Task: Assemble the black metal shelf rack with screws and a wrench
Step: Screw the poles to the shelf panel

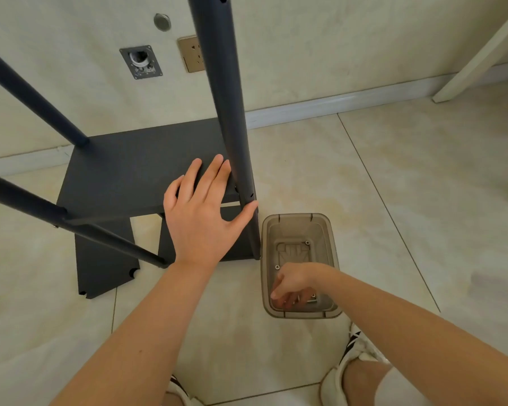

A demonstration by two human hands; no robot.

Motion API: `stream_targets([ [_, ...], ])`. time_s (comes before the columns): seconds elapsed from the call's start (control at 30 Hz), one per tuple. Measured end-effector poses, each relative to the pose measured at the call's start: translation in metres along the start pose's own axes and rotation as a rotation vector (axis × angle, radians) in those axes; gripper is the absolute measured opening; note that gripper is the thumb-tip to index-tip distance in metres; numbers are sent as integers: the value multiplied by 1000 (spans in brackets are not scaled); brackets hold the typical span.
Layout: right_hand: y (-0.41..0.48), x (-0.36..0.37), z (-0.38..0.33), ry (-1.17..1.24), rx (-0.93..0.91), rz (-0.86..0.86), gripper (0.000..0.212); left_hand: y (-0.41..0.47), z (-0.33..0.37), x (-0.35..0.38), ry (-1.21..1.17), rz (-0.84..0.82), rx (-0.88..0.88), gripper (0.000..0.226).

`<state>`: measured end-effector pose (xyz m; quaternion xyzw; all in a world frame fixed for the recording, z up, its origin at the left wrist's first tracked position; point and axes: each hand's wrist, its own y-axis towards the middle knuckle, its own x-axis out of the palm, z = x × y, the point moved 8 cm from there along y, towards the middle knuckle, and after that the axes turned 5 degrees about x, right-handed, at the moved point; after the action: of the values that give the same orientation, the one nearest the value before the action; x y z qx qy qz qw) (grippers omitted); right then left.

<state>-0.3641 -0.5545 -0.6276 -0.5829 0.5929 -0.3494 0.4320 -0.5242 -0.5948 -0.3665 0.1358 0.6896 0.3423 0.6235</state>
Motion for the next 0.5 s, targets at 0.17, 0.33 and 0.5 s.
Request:
stream_targets([
  [0.17,15,-17,14,-48,-18,306,23,0,0,-2,-25,-2,-3,65],
  [0.33,31,-6,24,-277,-30,433,31,1,1,-5,-45,-19,-11,64],
  [0.5,37,-1,24,-491,-56,445,29,3,2,-7,-53,-39,-19,63],
])
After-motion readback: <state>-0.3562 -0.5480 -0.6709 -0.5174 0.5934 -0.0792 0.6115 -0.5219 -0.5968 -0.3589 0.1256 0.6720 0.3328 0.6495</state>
